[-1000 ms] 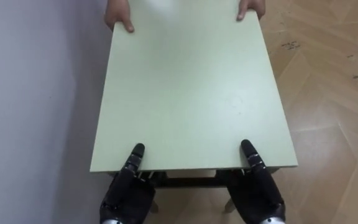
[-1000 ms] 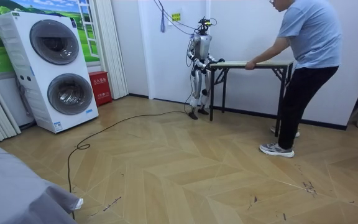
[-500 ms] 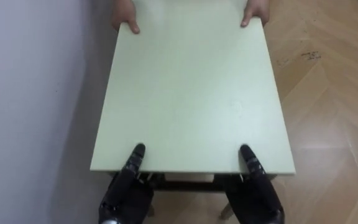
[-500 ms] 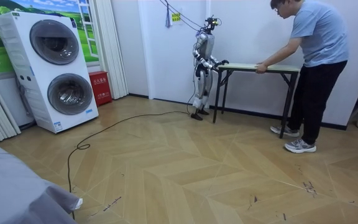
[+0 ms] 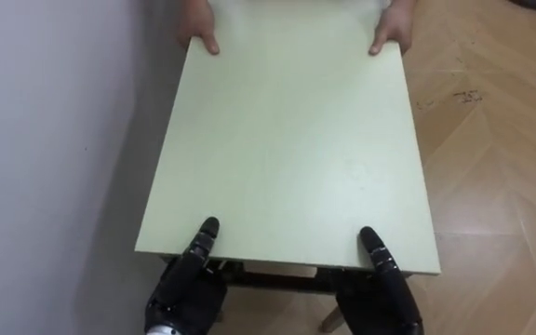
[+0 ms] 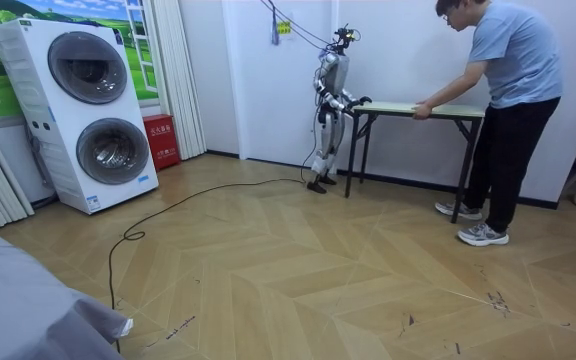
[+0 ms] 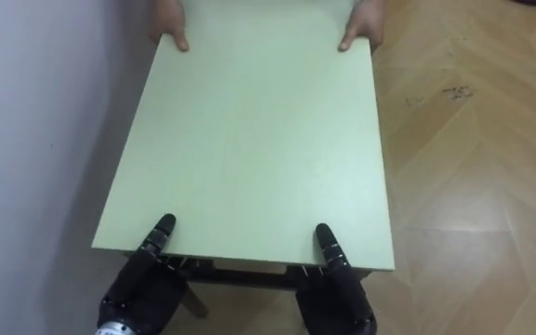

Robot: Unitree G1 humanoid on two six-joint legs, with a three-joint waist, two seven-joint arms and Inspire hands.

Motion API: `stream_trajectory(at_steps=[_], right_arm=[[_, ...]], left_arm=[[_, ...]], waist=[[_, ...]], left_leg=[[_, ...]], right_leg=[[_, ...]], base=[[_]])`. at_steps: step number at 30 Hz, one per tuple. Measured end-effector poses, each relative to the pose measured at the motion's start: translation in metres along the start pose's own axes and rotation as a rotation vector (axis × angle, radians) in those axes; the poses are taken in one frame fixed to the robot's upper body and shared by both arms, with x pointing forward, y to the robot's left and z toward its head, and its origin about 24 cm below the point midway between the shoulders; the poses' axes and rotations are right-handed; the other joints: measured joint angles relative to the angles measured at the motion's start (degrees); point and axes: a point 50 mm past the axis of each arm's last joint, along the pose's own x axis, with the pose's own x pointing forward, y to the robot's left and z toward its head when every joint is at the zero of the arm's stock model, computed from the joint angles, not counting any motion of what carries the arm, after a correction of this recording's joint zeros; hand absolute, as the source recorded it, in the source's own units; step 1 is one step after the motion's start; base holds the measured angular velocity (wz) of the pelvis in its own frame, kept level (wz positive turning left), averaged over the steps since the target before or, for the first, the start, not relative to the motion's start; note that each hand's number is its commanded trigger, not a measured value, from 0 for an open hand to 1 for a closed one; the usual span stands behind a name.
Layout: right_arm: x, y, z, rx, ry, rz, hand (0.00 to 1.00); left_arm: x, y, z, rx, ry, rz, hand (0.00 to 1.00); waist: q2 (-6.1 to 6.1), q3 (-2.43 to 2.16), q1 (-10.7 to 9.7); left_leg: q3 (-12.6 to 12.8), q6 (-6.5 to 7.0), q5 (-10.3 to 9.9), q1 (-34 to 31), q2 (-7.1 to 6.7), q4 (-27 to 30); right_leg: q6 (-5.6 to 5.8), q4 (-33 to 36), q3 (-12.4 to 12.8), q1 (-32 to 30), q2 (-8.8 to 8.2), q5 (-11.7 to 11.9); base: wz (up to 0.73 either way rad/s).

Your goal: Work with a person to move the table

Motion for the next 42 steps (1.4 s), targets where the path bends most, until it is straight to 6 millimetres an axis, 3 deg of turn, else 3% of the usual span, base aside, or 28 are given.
stream_trajectory(at_steps=[1, 2, 3, 4, 5, 6, 7, 9, 10, 11, 12, 18, 24, 35, 42], right_arm=[[0.0, 0.0, 0.0, 0.0, 0.001, -0.002, 1.0], [0.0, -0.002, -0.001, 0.0, 0.003, -0.011, 1.0], [0.0, -0.003, -0.002, -0.001, 0.006, -0.013, 1.0], [0.002, -0.002, -0.002, -0.009, 0.017, -0.008, 1.0], [0.003, -0.003, 0.0, -0.02, 0.019, -0.015, 1.0], [0.003, -0.005, 0.0, -0.021, 0.02, -0.02, 1.0], [0.003, -0.005, 0.0, -0.022, 0.023, -0.023, 1.0], [0.002, -0.007, 0.0, -0.019, 0.024, -0.024, 1.0], [0.002, -0.007, -0.001, -0.017, 0.024, -0.023, 0.82], [0.002, -0.007, -0.001, -0.019, 0.027, -0.024, 0.15], [0.002, -0.008, 0.0, -0.022, 0.029, -0.025, 0.0], [0.003, -0.009, 0.002, -0.059, 0.036, -0.022, 0.0], [0.004, -0.006, 0.003, -0.178, 0.08, 0.045, 0.0], [0.001, -0.006, -0.004, -0.218, 0.16, 0.113, 0.0], [0.0, -0.007, -0.005, -0.216, 0.17, 0.131, 0.0]], left_arm=[[0.0, 0.001, 0.0, 0.0, 0.001, 0.002, 1.0], [-0.001, 0.002, -0.002, 0.0, 0.008, 0.01, 0.89], [-0.001, 0.003, -0.002, 0.0, 0.009, 0.013, 0.85], [-0.002, 0.005, 0.0, 0.002, 0.004, 0.018, 0.75], [-0.002, 0.008, -0.002, -0.004, 0.005, 0.034, 0.68], [-0.002, 0.009, -0.004, -0.004, 0.009, 0.04, 0.66], [-0.003, 0.01, -0.004, 0.001, 0.013, 0.043, 0.57], [-0.002, 0.01, -0.003, 0.022, 0.014, 0.041, 0.44], [-0.002, 0.01, -0.003, 0.052, 0.019, 0.041, 0.23], [-0.003, 0.011, -0.001, 0.09, 0.026, 0.043, 0.0], [-0.004, 0.012, -0.001, 0.125, 0.036, 0.041, 0.0], [0.001, 0.012, -0.001, 0.187, 0.051, 0.027, 0.0], [0.001, 0.018, -0.004, 0.204, 0.072, 0.043, 0.0], [-0.003, 0.027, -0.014, 0.283, 0.153, 0.059, 0.0], [-0.004, 0.022, -0.021, 0.276, 0.189, -0.019, 0.0]], waist=[[0.02, 0.13, 0.2], [0.0, 0.36, 0.4], [-0.17, 0.32, 0.5], [-0.66, 0.36, 0.7], [0.23, 0.54, 0.1], [0.46, 0.42, 0.0], [0.45, 0.41, 0.1], [0.4, 0.42, -0.1], [0.36, 0.45, -0.1], [0.39, 0.43, 0.1], [0.49, 0.37, 0.3], [0.47, 0.26, 0.3], [-0.06, -0.43, 0.4], [1.42, -1.23, 0.8], [1.45, -1.25, 0.7]], left_leg=[[-0.5, 0.02, 0.0, 0.4, 0.05, 0.0], [-3.3, 0.05, 0.0, 1.3, 0.08, 0.0], [-4.3, 0.05, 0.0, 1.5, -0.02, 0.0], [-4.2, 0.02, -0.1, 1.4, -0.64, 0.0], [-3.1, -0.03, -0.2, 1.4, -0.39, -0.1], [-1.6, -0.05, -0.2, 1.5, -0.18, -0.1], [2.2, -0.05, -0.2, 1.6, 0.38, -0.2], [4.3, -0.05, -0.2, 1.9, 1.0, -0.6], [4.7, -0.05, -0.2, 2.1, 1.17, -0.9], [5.0, -0.05, -0.2, 2.3, 1.18, -0.9], [5.1, -0.05, -0.2, 2.4, 1.15, -0.9], [6.2, -0.05, -0.2, 2.6, 1.03, -0.9], [6.6, -0.04, -0.2, 4.2, 1.09, -1.3], [6.6, 0.59, -0.6, 5.4, 1.28, -1.7], [6.6, 0.58, -0.6, 5.4, 1.34, -1.7]], right_leg=[[0.22, 1.8, 0.0, -0.7, 0.04, -0.3], [0.33, 3.7, 0.9, -2.2, 0.1, -1.8], [0.06, 1.6, 1.8, -2.3, 0.28, -1.8], [-0.87, -3.7, 2.8, -2.4, 0.28, 1.1], [-1.26, -3.2, 1.7, -2.1, 0.1, 1.5], [-1.27, -3.1, 1.7, -1.9, 0.15, 1.5], [-1.27, -3.2, 1.8, -1.6, 0.44, 1.5], [-1.26, -3.2, 1.7, -1.5, 0.87, 1.5], [-1.26, -3.3, 1.7, -1.5, 1.1, 1.5], [-1.26, -3.3, 1.7, -1.4, 1.15, 1.5], [-1.26, -3.3, 1.4, -1.4, 1.11, 1.5], [-1.26, -3.2, 0.8, -1.1, 0.98, 1.5], [-1.27, -3.2, 0.1, 0.5, 0.85, 1.5], [-1.82, -2.1, -0.1, 1.4, 1.25, 1.9], [-1.82, -2.2, -0.1, 1.4, 1.31, 1.9]], base=[[-0.16], [-0.14], [-0.17], [0.05], [0.13], [0.16], [0.06], [0.11], [0.0], [-0.12], [-0.15], [0.02], [0.01], [0.02], [0.0]])
